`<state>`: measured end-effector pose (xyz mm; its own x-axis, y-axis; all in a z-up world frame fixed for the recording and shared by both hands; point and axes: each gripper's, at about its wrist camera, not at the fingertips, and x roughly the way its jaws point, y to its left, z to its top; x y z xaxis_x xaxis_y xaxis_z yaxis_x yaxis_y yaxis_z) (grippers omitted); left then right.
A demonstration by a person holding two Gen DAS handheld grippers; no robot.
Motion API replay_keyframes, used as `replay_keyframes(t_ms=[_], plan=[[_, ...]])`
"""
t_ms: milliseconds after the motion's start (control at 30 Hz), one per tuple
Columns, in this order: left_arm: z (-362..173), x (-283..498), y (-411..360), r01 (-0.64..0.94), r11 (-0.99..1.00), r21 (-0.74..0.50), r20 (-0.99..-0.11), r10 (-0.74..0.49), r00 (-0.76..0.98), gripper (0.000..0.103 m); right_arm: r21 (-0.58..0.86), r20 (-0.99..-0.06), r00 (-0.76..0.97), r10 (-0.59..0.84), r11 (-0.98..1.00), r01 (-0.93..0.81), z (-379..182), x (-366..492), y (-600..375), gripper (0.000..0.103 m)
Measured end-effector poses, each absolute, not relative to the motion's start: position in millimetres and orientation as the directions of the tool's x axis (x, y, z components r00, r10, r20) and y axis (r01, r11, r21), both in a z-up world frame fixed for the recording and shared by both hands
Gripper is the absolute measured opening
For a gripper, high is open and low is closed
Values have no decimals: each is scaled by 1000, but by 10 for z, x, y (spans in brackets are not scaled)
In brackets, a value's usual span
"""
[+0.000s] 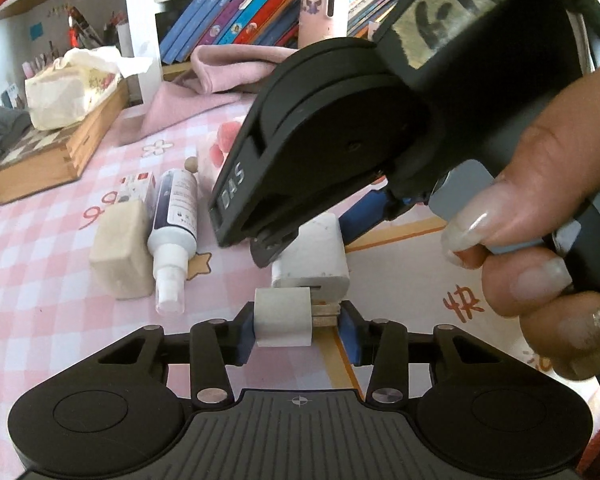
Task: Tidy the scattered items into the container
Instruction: 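Close left tool on small white charger while right tool grasps larger white charger, then lift and carry both white chargers toward the yellow box with both tools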
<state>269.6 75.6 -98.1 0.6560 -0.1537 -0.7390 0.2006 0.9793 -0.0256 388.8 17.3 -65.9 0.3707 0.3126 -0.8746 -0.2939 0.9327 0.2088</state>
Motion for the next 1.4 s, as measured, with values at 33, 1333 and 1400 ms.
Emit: replay_keyframes(t_ms=[33,1333,1400], plan=[[-977,2685,758,202,979,-26,-741,-154,653,41,210,-873,373,314,933,-294,-652,3885,168,49],[-270,1663,1325,79,996,-39,-667,-85,740,41,31,-772,511,378,825,-564,-127,2727,236,44],[-214,1561,1331,83,996,-36,-661,-86,745,41,36,-767,513,386,824,-566,-63,2604,194,44]])
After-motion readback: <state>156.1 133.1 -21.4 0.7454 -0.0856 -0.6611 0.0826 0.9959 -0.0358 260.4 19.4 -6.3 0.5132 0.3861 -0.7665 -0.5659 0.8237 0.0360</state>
